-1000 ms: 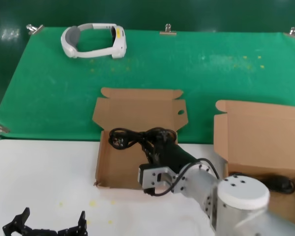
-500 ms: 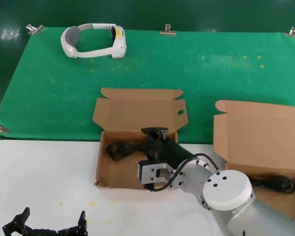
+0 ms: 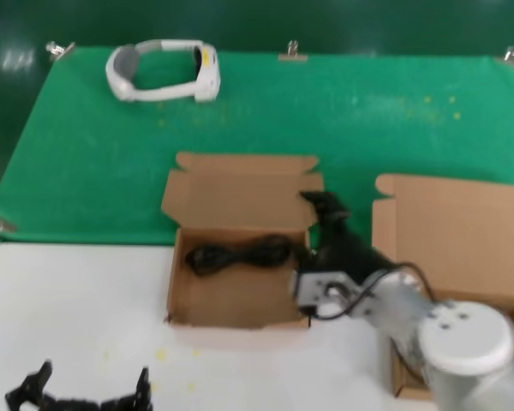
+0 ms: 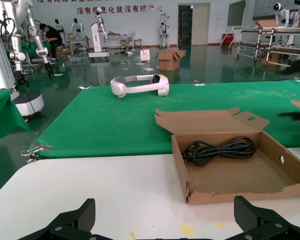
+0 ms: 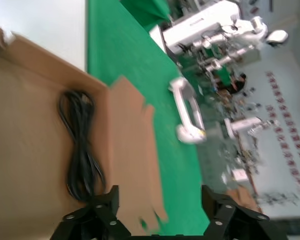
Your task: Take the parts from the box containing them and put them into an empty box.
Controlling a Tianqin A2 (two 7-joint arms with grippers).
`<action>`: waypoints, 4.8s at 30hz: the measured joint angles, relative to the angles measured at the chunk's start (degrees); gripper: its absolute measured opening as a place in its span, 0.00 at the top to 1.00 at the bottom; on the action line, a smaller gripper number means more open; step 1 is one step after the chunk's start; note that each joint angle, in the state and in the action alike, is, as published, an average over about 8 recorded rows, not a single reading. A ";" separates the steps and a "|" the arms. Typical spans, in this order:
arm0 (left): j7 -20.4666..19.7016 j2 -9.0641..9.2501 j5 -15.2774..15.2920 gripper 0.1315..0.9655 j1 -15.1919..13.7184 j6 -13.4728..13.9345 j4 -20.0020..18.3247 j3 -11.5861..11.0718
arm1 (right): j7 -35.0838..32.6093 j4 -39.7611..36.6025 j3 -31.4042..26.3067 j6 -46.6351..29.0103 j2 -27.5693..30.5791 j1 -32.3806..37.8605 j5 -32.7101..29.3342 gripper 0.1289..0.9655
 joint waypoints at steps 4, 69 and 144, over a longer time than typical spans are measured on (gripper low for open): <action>0.00 0.00 0.00 0.00 0.00 0.00 0.00 0.00 | -6.99 9.98 -0.67 4.81 7.46 -1.40 9.77 0.51; 0.04 0.00 -0.01 0.00 0.00 0.00 0.00 0.00 | 31.91 39.31 39.39 -0.39 11.98 -39.92 -7.51 0.00; 0.02 0.00 -0.02 0.00 0.00 0.00 0.00 0.00 | 58.87 46.68 62.78 -8.93 6.91 -60.14 -24.67 0.00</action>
